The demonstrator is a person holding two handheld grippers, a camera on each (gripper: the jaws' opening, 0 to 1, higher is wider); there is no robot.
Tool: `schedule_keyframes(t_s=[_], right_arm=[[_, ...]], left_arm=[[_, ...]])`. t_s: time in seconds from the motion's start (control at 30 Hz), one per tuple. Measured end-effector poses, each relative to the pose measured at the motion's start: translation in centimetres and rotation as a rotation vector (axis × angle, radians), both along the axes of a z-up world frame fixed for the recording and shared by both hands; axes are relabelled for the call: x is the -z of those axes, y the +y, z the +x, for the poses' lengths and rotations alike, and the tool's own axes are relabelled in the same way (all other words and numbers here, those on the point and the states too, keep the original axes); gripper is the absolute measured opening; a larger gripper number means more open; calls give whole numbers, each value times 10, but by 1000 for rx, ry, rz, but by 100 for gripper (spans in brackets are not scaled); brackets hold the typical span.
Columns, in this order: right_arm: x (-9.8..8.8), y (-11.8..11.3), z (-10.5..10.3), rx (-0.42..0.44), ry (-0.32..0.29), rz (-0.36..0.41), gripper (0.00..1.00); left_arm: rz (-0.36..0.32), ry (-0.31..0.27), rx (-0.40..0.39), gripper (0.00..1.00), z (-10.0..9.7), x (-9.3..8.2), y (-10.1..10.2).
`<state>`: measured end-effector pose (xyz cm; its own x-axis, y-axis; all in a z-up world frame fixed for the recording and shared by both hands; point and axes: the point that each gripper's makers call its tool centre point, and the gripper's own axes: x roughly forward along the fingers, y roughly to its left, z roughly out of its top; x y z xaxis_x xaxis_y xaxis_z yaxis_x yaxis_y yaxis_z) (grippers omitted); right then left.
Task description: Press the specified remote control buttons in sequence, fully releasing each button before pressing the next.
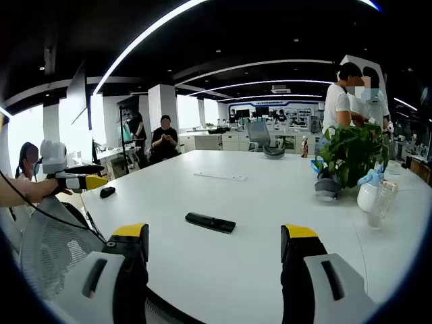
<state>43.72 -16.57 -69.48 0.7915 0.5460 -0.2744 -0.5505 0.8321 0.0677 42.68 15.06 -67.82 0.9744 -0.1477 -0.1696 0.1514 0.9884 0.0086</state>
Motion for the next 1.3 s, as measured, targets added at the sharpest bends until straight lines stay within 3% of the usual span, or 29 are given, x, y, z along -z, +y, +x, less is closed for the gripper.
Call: schedule_keyframes(t_s=[0.2,0.3,0.43,0.57,0.73,1.0,1.07,1.1,1.2,1.3], right_arm=[[-7,-11,3,66,-30,27,82],[-5,-18,6,98,-14,39,81],[3,-21,5,113,6,-13,81],[-1,-17,4,82,-23,-30,82],[-6,-16,3,76,-30,9,79],[-2,-11,3,64,-18,-28,81],[-9,-7,2,50,-41,-3,84],[-9,-7,2,53,-46,-3,85],[-9,-8,5,68,-45,-22,85],[0,-11,5,75,-15,-79,85]], left_arm=[[-15,-25,-2,96,1,-4,1],[-61,39,25,99,2,7,-6],[-65,40,32,99,2,8,-9],[-37,33,47,99,1,5,-14],[68,14,41,99,0,2,-12],[43,36,68,99,3,7,-13],[151,88,51,99,2,18,-6],[182,84,61,99,2,19,-6],[122,45,100,99,3,11,-16],[65,56,110,99,4,13,-15]])
